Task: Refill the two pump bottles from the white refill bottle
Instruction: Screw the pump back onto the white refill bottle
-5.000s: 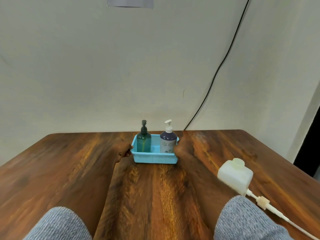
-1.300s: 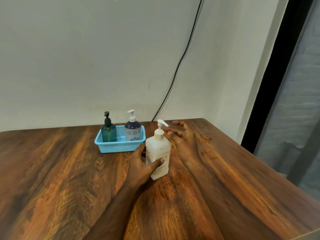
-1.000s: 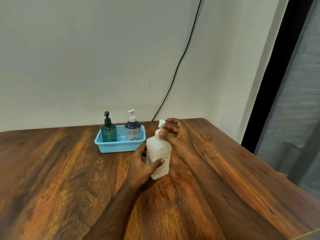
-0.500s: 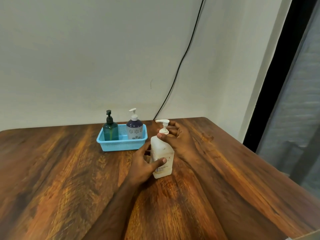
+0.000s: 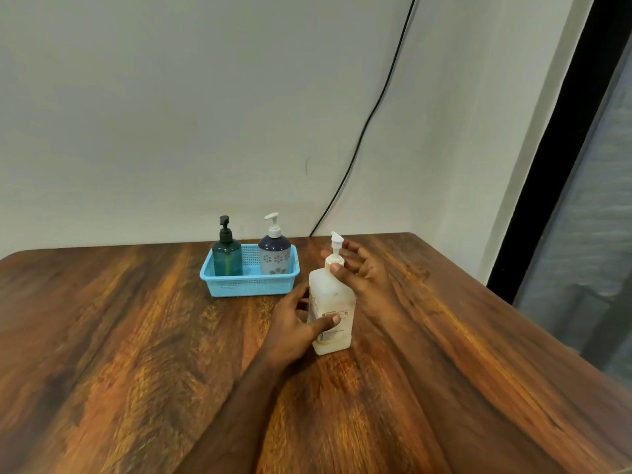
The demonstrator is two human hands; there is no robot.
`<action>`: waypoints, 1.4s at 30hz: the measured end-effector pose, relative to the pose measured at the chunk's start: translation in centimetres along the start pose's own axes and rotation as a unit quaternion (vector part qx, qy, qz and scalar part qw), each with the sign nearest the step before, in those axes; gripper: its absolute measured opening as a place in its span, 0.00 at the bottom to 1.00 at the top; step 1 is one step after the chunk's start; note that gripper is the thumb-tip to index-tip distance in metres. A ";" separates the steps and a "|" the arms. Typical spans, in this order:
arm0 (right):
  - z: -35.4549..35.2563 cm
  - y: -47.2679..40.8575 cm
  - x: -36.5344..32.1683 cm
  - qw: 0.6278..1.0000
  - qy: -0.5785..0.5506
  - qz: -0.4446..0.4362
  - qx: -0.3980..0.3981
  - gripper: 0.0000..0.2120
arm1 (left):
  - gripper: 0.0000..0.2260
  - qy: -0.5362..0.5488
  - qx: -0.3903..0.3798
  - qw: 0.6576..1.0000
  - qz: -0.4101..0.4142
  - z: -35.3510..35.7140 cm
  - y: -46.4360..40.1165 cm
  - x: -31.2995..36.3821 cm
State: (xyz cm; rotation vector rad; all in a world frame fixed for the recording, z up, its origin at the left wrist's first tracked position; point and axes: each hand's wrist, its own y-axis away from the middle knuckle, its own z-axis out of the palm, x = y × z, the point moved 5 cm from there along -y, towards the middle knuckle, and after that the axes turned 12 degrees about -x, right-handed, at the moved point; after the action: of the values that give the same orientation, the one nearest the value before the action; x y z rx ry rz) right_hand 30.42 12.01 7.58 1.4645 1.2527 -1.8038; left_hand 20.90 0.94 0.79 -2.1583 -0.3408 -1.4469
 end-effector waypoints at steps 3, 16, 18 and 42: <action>-0.4 0.2 -0.5 0.995 0.042 0.004 0.088 0.21 | 0.29 -0.004 0.028 1.000 -0.001 0.3 0.2 0.2; 0.4 0.0 -0.7 1.000 0.004 0.005 0.023 0.19 | 0.28 0.003 0.017 1.000 -0.014 0.1 0.0 -0.3; 0.1 -0.1 -0.7 0.998 0.019 0.006 0.061 0.19 | 0.29 0.008 0.026 1.000 -0.015 0.1 0.0 -0.3; 0.3 3.9 3.1 0.953 0.268 0.111 0.084 0.42 | 0.37 -0.008 0.032 0.999 -0.005 0.6 0.7 -1.3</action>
State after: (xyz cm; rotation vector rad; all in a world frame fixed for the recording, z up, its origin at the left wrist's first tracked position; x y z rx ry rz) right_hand 32.52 10.48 3.33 2.1982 1.1240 -1.4380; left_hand 21.17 0.75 -0.80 -2.1213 -0.3989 -1.4051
